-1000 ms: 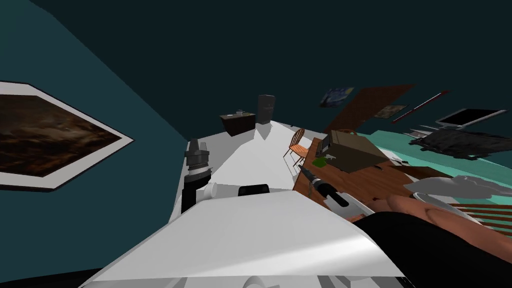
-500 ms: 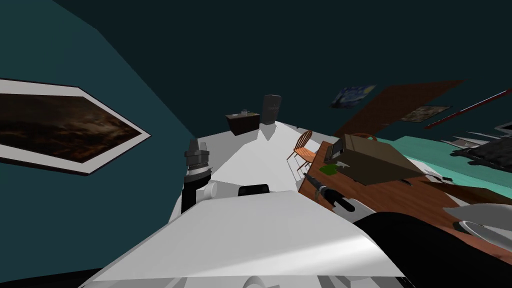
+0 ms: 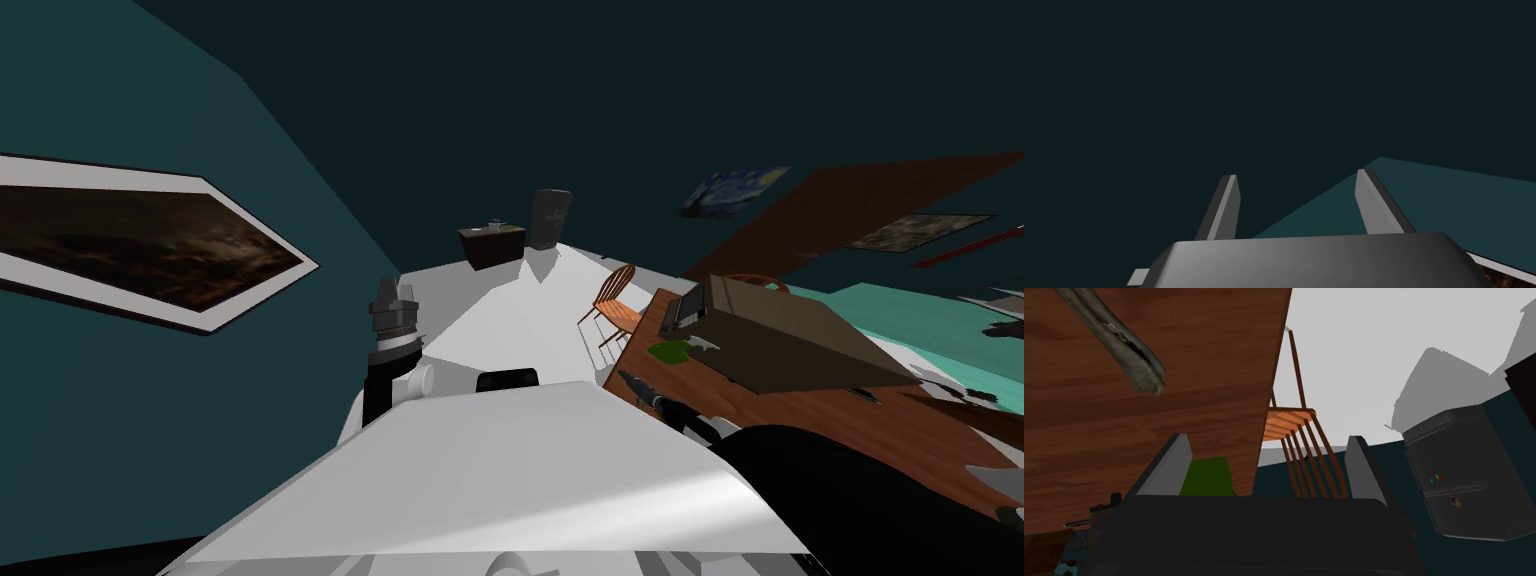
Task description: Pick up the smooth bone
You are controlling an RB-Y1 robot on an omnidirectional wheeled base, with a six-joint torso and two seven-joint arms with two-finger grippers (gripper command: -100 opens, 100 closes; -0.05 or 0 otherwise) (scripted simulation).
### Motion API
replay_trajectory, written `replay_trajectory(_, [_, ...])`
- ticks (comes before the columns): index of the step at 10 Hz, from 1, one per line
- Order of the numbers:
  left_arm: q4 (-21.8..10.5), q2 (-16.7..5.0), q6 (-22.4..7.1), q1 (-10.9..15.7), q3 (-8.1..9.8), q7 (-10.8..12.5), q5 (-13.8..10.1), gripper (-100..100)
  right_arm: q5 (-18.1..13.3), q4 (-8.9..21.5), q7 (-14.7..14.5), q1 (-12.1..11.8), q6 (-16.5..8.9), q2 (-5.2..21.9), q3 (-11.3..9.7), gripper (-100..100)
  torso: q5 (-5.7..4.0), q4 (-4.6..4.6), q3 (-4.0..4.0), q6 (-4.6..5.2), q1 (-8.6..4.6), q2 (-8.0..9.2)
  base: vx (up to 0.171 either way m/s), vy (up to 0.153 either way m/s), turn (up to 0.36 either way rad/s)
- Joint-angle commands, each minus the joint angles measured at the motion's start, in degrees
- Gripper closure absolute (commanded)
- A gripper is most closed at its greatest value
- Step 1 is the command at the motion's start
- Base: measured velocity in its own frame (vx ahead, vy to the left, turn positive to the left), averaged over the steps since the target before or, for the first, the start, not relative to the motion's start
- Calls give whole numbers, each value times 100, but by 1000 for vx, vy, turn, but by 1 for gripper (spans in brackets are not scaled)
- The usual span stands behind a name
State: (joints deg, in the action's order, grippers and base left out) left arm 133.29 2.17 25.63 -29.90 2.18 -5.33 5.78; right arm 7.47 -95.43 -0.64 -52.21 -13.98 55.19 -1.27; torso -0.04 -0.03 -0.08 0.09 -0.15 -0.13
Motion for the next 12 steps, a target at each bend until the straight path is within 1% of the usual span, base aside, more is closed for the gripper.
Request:
replay_trajectory(1, [0,0,0,0,0,0,0,0,83,127,21,-165,-124,65,-235,-100,0,0,0,0,0,0,29,-62,55])
replay_trajectory(4, [0,0,0,0,0,0,0,0,214,283,59,-308,-308,55,-692,-100,2,1,2,1,8,3,28,-50,26])
replay_trajectory(6, [0,0,0,0,0,0,0,0,277,334,82,-360,-371,16,-936,-100,3,1,2,1,11,2,34,-41,3])
replay_trajectory(7, [0,0,0,0,0,0,0,0,300,347,91,-373,-387,-2,-1027,-100,2,1,1,1,14,1,29,-23,5])
replay_trajectory(8, [0,0,0,0,0,0,0,0,258,419,69,-352,-311,-32,-978,-100,4,1,1,1,19,2,11,-8,0])
replay_trajectory(9, [0,1,0,0,0,0,0,0,260,425,70,-355,-308,-36,-990,0,6,2,4,0,24,6,0,0,0])
replay_trajectory(10, [0,1,0,0,0,0,0,0,222,599,38,-241,-266,-160,-1038,-100,7,3,6,0,27,9,4,-17,47])
replay_trajectory(12, [0,0,0,0,0,0,0,0,171,831,-5,-89,-208,-326,-1103,-100,4,3,6,0,17,10,3,-32,53])
